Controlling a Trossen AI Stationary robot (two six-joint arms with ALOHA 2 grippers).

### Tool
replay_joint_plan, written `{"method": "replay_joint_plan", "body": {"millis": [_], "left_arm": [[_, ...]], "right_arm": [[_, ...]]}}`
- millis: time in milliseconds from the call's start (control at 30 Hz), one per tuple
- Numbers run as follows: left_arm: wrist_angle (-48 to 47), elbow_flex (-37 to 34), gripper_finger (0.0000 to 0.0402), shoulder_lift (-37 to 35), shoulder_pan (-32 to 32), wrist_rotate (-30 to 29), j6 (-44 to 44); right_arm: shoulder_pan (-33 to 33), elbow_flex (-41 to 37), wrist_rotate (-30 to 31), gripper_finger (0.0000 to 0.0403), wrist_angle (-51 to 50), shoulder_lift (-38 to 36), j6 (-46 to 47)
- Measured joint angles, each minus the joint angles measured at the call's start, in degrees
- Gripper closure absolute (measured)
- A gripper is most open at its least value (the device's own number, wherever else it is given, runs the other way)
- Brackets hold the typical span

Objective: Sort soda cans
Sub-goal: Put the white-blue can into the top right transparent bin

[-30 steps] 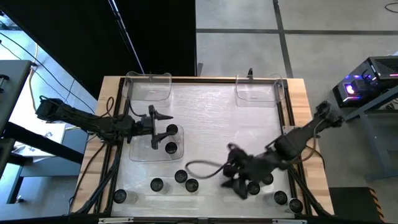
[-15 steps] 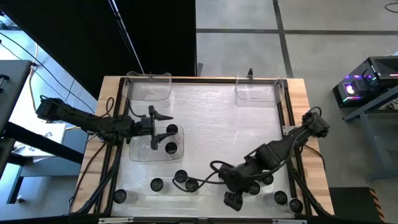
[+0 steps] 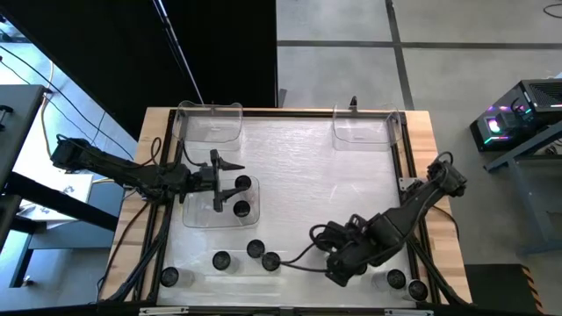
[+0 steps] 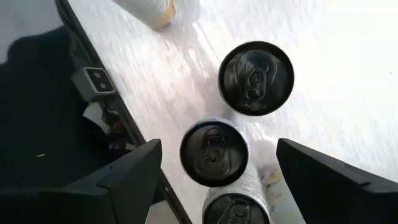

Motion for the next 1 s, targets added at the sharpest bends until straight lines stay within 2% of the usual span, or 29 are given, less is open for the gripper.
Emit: {"method": "replay_joint_plan", "body": {"millis": [500, 1000], "left_arm": [[-1.51, 0.0, 0.0108, 0.0, 0.0, 0.01, -0.28], [-1.88, 0.0, 0.0108, 0.0, 0.0, 0.01, -0.28]], "right_arm": [[0.28, -0.04, 1.15, 0.0089, -1.21, 5.28, -2.06], [0.49, -0.04, 0.39, 0.0089, -2.21, 6.5, -3.09]]}}
